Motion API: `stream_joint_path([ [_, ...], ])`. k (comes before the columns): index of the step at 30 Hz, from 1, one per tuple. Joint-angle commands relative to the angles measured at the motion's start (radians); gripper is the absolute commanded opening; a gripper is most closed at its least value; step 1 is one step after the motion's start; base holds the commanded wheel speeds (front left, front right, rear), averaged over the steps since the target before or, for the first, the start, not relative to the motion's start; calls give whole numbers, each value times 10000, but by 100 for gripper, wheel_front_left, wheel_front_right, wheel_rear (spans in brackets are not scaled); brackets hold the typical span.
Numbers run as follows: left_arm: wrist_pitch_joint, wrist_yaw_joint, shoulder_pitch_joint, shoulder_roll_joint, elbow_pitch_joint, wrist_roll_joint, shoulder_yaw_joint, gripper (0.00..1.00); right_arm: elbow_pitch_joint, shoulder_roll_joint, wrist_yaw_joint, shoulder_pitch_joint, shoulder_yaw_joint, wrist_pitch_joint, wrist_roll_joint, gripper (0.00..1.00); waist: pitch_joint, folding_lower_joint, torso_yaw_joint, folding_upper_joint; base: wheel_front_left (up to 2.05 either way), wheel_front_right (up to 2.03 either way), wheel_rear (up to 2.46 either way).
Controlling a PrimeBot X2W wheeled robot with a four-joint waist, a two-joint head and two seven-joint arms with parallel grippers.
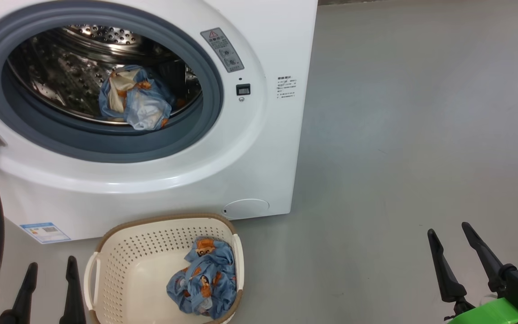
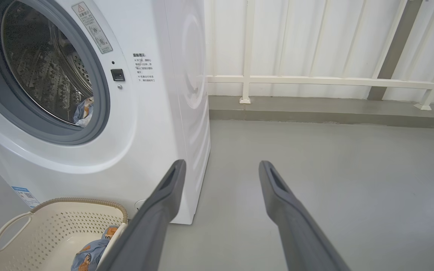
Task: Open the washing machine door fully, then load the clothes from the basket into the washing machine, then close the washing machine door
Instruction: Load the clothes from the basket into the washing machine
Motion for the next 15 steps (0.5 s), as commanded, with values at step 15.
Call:
stream_joint_path([
  [15,-55,-25,51,13,-704,203,392,100,-224,-178,12,-51,68,-49,73,100,70,0,64,0,0,0,0],
])
